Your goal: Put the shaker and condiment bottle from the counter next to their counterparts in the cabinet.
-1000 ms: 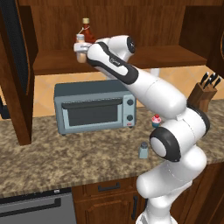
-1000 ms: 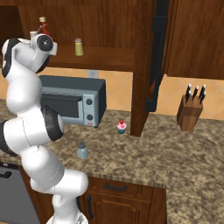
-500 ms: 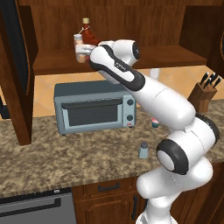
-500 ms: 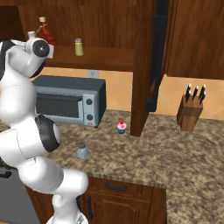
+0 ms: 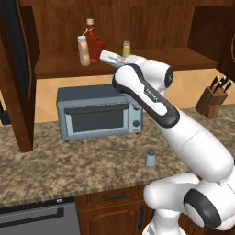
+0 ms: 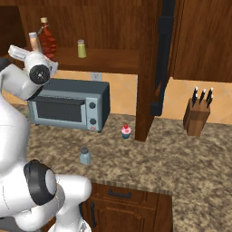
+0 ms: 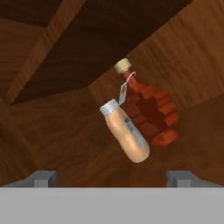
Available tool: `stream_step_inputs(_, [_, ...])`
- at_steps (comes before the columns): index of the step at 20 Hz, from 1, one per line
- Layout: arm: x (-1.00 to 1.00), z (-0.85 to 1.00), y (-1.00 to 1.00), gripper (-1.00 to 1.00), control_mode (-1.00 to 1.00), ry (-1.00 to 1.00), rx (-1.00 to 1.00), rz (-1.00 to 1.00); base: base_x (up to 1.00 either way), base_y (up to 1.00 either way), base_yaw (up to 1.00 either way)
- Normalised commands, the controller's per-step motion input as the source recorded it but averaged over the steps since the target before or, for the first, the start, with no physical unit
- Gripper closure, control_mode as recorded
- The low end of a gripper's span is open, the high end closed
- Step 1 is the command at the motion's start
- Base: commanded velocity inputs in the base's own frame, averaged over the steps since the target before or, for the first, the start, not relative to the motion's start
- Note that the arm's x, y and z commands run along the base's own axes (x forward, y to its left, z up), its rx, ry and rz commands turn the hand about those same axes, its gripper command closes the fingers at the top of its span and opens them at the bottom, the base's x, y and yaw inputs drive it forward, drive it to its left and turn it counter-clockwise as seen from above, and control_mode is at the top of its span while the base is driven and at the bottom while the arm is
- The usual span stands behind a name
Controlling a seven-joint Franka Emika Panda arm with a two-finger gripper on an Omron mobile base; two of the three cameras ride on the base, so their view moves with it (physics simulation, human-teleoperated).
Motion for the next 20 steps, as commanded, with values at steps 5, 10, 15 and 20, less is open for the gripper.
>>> stream_step_inputs(5, [-1.0,0.01,-0.27,-1.0,-1.0,-0.03,0.2,-0.22,0.0,0.0,0.0])
stream_step_inputs(10, [-0.98,0.09,-0.05,-1.0,-1.0,0.02,0.15,-0.24,0.0,0.0,0.0])
stream_step_inputs(15, [-0.97,0.05,-0.01,-1.0,-1.0,0.05,0.12,-0.32,0.0,0.0,0.0])
stream_step_inputs(20, [-1.0,0.0,-0.15,-1.0,-1.0,0.03,0.12,-0.42,0.0,0.0,0.0])
